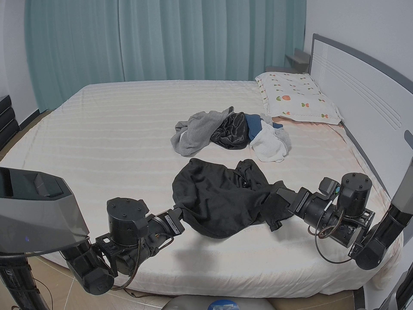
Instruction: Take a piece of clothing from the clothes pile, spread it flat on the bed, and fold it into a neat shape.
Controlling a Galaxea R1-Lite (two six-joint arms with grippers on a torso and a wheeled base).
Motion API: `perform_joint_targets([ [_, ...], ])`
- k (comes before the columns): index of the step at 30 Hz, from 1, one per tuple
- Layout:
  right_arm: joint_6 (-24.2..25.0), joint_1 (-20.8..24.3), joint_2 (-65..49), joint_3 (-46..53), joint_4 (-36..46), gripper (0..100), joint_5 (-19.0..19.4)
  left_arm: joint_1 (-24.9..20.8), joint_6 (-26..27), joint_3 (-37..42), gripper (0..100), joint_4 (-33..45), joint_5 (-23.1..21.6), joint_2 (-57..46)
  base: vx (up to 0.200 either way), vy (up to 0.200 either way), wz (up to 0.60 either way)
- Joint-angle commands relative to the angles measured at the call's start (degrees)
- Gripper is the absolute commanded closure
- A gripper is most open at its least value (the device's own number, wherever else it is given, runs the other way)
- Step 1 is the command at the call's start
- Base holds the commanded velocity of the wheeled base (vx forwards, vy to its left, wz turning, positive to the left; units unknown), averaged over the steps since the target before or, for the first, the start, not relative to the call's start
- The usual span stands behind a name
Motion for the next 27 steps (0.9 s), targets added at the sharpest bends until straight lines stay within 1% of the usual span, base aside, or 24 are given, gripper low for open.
perform_joint_targets([
  [1,-0.2,0.6,-0.3,0.1,-0.1,100,-0.2,1.3,0.0,0.0,100,0.0,-0.1,-0.7,0.0,0.2,0.0],
  [10,-0.8,2.0,-0.3,-0.2,-0.1,100,-0.3,1.6,0.1,-0.1,100,0.2,-0.3,-1.0,0.0,0.2,0.0],
  [27,-1.0,1.9,-0.3,-0.3,-0.1,100,-0.3,1.6,0.7,-0.1,100,0.7,-0.3,-0.8,0.0,0.2,0.0],
])
